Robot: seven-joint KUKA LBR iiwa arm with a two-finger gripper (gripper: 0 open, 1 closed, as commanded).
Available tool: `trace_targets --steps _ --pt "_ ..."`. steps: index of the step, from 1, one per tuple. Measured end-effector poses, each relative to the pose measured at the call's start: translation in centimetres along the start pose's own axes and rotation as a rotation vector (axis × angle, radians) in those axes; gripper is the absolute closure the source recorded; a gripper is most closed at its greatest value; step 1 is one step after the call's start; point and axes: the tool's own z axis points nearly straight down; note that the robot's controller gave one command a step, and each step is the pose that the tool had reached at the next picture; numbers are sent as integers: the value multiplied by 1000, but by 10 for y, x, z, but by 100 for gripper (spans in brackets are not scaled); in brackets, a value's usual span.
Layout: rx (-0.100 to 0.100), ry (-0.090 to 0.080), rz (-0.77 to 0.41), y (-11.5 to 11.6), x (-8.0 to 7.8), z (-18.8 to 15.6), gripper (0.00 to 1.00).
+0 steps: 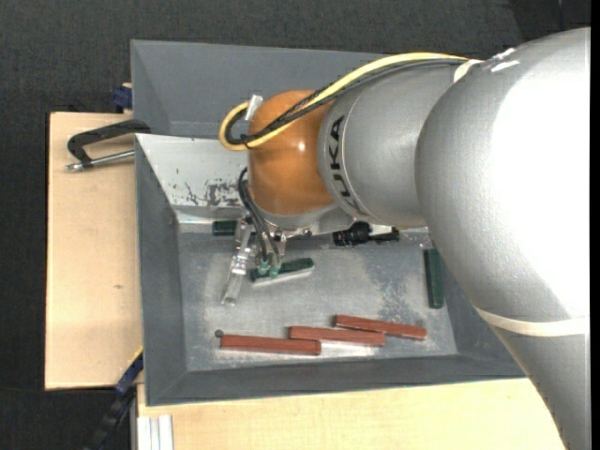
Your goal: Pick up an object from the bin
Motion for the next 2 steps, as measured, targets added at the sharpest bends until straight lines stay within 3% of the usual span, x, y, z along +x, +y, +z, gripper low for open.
trace_targets --steps 1,2 --pt "8 4 157 -24 -20 13 0" --pt "4 1 -176 -41 -31 6 0"
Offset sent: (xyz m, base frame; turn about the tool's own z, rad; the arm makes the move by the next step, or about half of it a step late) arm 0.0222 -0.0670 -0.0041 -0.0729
